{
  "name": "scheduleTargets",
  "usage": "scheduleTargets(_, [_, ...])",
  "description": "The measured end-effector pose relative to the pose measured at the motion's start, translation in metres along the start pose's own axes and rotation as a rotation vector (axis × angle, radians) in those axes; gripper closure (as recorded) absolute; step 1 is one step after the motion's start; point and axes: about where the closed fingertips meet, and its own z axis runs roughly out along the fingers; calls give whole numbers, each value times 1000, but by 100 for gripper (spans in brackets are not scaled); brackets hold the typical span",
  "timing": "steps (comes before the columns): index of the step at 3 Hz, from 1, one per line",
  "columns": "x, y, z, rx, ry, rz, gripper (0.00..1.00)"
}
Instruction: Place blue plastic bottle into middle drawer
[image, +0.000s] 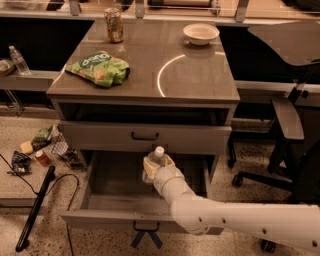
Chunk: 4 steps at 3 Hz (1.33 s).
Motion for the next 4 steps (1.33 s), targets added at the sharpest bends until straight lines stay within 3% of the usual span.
scheduleTargets(2, [56,-12,-16,52,105,6,98])
scheduleTargets(3, [87,-4,-4,49,108,11,67])
scheduleTargets(4, [104,-1,7,54,103,2,44])
